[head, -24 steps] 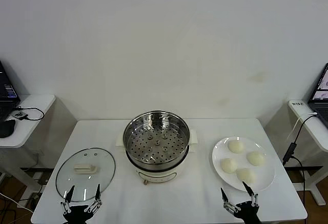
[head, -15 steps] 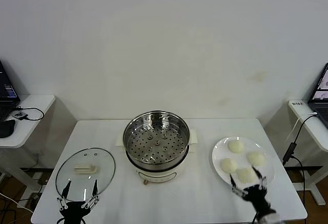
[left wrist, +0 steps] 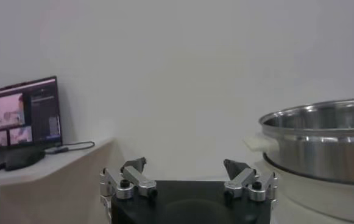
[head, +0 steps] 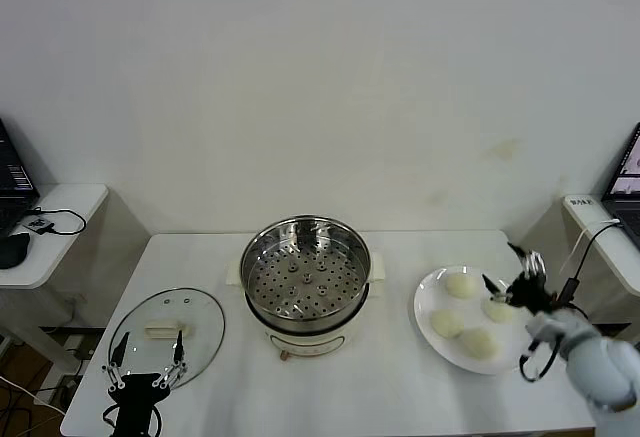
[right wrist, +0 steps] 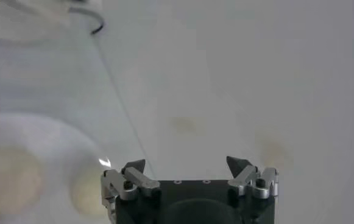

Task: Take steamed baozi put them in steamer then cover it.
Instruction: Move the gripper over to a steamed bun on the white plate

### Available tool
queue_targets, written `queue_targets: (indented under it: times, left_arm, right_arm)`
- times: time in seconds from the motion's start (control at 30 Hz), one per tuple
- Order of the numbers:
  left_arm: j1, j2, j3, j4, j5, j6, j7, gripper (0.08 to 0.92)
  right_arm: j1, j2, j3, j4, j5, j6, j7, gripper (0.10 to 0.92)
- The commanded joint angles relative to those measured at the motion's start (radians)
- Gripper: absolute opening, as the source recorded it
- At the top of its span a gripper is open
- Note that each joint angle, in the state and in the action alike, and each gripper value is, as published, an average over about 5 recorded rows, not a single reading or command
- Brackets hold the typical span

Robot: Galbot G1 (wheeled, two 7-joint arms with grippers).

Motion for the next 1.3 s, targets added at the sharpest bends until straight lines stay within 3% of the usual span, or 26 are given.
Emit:
queue_targets:
  times: [0.03,0.2,0.57,1.3]
  left_arm:
    - [-0.015,0.001,-0.003,-0.002,0.013,0.002,-0.005,0.823]
    - [-0.021,-0.001,-0.003,0.000,0.014,0.002,-0.005,0.823]
    - [-0.027,-0.010,-0.009,0.008,0.015,0.004,-0.002,0.823]
    - [-0.019,-0.002,-0.040,0.006,0.008,-0.001,-0.001,0.823]
  right_arm:
    - [0.257,-0.225,-0.153,-0.144,-0.018,-0.008,-0.266,0.823]
    - [0.465,-0.233,-0.424,-0.246,0.078,0.020,-0.383,0.823]
    - [0.790,-0.094,-0.829,-0.437,0.103,0.011,-0.519,0.823]
    - [0.785,0.080,-0.896,-0.567,-0.009,0.004,-0.424,0.823]
